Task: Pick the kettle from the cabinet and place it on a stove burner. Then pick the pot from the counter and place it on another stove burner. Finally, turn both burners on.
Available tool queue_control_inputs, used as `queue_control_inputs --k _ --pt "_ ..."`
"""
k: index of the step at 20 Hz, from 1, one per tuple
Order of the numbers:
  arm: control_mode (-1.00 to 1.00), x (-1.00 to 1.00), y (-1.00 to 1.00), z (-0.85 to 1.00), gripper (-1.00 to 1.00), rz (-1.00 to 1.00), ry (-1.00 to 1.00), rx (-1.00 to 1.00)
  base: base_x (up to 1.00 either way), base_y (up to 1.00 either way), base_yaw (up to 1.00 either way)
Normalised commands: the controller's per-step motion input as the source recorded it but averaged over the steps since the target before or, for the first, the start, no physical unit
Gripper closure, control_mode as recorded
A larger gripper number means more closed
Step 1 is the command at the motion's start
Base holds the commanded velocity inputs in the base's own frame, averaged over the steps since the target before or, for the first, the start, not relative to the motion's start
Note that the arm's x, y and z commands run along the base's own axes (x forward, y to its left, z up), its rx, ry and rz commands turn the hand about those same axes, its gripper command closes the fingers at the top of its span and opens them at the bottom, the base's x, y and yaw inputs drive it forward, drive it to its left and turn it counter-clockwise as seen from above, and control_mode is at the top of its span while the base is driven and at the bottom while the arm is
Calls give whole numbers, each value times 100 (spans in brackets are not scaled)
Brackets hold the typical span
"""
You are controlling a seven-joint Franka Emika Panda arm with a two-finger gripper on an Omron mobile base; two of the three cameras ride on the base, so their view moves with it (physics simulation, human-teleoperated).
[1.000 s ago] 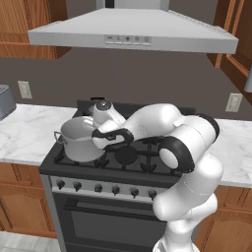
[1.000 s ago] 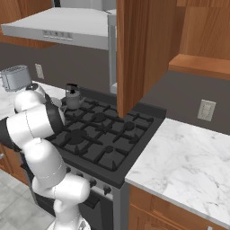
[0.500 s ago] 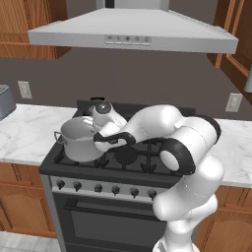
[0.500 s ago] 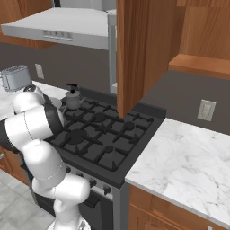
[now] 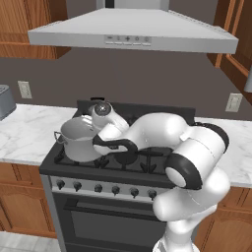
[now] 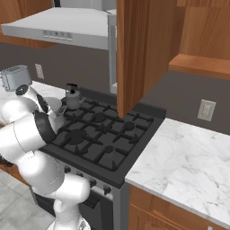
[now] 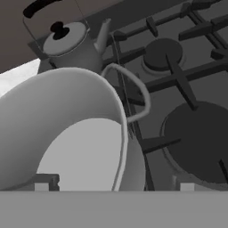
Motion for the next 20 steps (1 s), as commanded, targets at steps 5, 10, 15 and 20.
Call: queue_control_inputs --k 5,10,15,20 --pt "-100 -19 0 49 -100 -1 2 4 0 0 0" --pt "-100 -25 0 41 -100 0 1 1 0 0 0" --pt "-100 -49 0 28 -100 0 0 0 0 0 0" --pt "-100 -61 0 24 -100 0 0 0 0 0 0"
